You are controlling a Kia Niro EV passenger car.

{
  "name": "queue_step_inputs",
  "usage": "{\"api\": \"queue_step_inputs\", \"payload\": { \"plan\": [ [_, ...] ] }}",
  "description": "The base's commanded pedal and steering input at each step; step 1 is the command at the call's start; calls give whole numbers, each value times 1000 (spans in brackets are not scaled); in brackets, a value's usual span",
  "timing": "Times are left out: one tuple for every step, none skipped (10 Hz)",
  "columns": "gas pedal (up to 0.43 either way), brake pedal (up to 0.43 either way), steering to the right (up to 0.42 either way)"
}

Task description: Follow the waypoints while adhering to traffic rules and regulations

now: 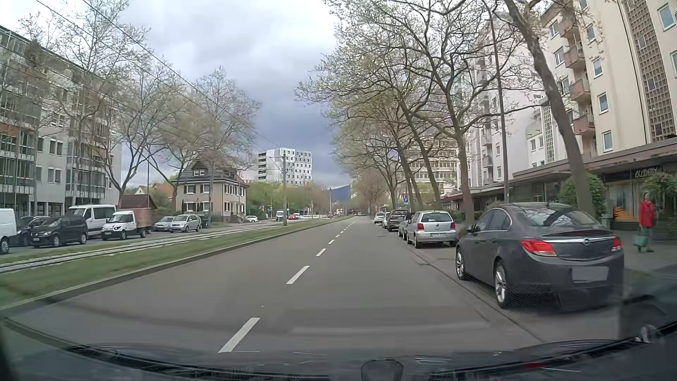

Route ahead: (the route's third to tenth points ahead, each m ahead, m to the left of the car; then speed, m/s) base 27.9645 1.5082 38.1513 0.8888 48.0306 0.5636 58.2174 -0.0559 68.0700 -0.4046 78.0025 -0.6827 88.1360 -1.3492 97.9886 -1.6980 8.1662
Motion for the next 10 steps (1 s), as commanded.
{"api": "queue_step_inputs", "payload": {
  "plan": [
    [189, 0, 6],
    [177, 0, 7],
    [177, 0, 7],
    [177, 0, 7],
    [177, 0, 7],
    [177, 0, 8],
    [177, 0, 7],
    [177, 0, 8],
    [177, 0, 8],
    [177, 0, 8]
  ]
}}
